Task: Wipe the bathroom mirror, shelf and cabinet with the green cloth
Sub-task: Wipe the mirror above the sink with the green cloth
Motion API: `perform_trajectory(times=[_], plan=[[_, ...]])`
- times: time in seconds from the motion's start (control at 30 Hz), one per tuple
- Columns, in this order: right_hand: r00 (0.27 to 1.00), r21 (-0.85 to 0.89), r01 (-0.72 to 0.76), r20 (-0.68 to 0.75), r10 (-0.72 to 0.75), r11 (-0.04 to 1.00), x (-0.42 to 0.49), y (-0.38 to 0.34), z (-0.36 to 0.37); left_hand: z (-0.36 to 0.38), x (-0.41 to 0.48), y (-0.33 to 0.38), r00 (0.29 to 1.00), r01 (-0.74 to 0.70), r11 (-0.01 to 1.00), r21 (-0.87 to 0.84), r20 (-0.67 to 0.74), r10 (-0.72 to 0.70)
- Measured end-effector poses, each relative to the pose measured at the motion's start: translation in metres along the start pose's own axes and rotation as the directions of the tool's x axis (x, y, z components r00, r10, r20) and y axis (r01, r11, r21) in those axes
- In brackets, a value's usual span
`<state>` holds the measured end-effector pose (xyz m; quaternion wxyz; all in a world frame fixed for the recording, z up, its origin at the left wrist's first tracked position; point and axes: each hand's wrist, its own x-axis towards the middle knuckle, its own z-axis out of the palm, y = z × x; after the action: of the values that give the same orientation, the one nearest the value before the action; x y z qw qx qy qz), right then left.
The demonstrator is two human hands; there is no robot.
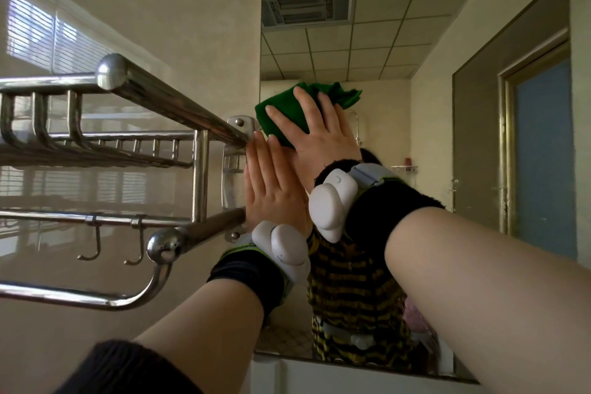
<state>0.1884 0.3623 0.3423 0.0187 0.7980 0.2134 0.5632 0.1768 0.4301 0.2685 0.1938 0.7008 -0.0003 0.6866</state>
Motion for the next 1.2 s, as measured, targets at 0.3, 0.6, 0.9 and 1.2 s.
perform_trajectory(times=[0.3, 0.6, 0.9, 1.2], plan=[[0.995, -0.03, 0.063, 0.076, -0.061, 0.998, -0.025, -0.001, -0.004, -0.01, 0.014, -0.008, 0.98, -0.153, 0.988, -0.007, 0.129, 0.152], [0.994, 0.01, 0.092, 0.055, -0.093, 0.996, -0.042, 0.003, -0.008, -0.027, 0.01, -0.014, 0.919, -0.188, 0.979, -0.073, 0.338, 0.202], [0.999, 0.149, 0.023, 0.026, -0.027, 0.989, -0.056, 0.003, -0.016, -0.042, 0.017, -0.024, 0.852, -0.294, 0.956, -0.008, 0.45, 0.266], [0.994, 0.112, -0.028, 0.108, 0.016, 0.993, -0.063, 0.0, -0.013, -0.044, 0.018, -0.023, 0.829, -0.332, 0.941, 0.065, 0.497, 0.259]])
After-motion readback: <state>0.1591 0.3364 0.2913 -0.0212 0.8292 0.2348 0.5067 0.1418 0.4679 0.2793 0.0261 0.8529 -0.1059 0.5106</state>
